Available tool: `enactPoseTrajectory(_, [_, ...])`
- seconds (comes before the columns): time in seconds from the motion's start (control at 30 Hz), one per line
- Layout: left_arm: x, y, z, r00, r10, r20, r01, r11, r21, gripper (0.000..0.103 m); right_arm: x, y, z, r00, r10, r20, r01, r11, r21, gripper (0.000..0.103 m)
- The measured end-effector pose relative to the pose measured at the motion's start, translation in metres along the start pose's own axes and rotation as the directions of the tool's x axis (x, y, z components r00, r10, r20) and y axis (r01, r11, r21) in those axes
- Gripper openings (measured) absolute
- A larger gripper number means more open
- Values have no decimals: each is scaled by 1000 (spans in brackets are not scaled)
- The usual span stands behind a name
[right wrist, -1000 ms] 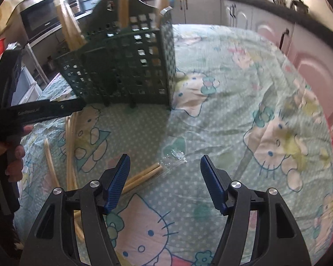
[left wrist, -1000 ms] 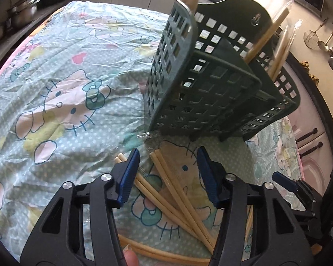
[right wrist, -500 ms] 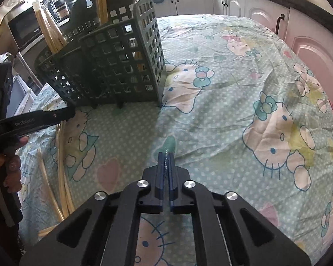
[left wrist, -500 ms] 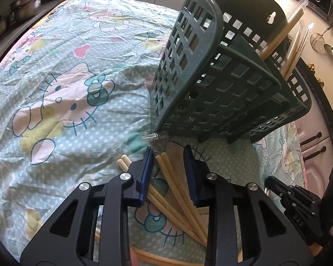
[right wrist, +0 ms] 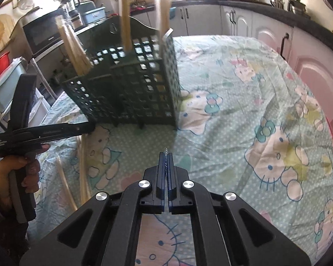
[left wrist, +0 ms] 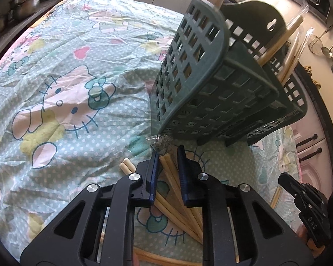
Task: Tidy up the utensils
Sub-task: 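Lift both held chopsticks upright and carry them over the green caddy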
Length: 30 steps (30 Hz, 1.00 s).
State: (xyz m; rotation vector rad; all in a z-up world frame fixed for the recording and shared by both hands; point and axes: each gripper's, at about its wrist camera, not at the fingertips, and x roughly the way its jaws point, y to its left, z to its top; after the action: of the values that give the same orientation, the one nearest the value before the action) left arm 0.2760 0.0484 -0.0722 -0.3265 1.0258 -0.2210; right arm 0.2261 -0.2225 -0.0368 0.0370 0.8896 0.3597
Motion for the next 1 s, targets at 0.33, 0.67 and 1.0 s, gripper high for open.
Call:
enactPoseTrajectory(0.33, [-50, -6, 4, 992, -63, 113, 59, 998, 38, 9, -28, 20, 12, 996, 51, 70, -47, 998, -46, 2])
enactPoseTrajectory(0.67, [-94, -50, 1, 968, -154, 198, 129, 983, 133, 6, -60, 43, 22, 985, 110, 133, -97, 990, -102, 2])
enactPoseTrajectory(1.0, [-132, -84, -1, 943, -195, 269, 131, 962, 239, 3, -84, 59, 28, 970, 168, 179, -141, 978, -152, 2])
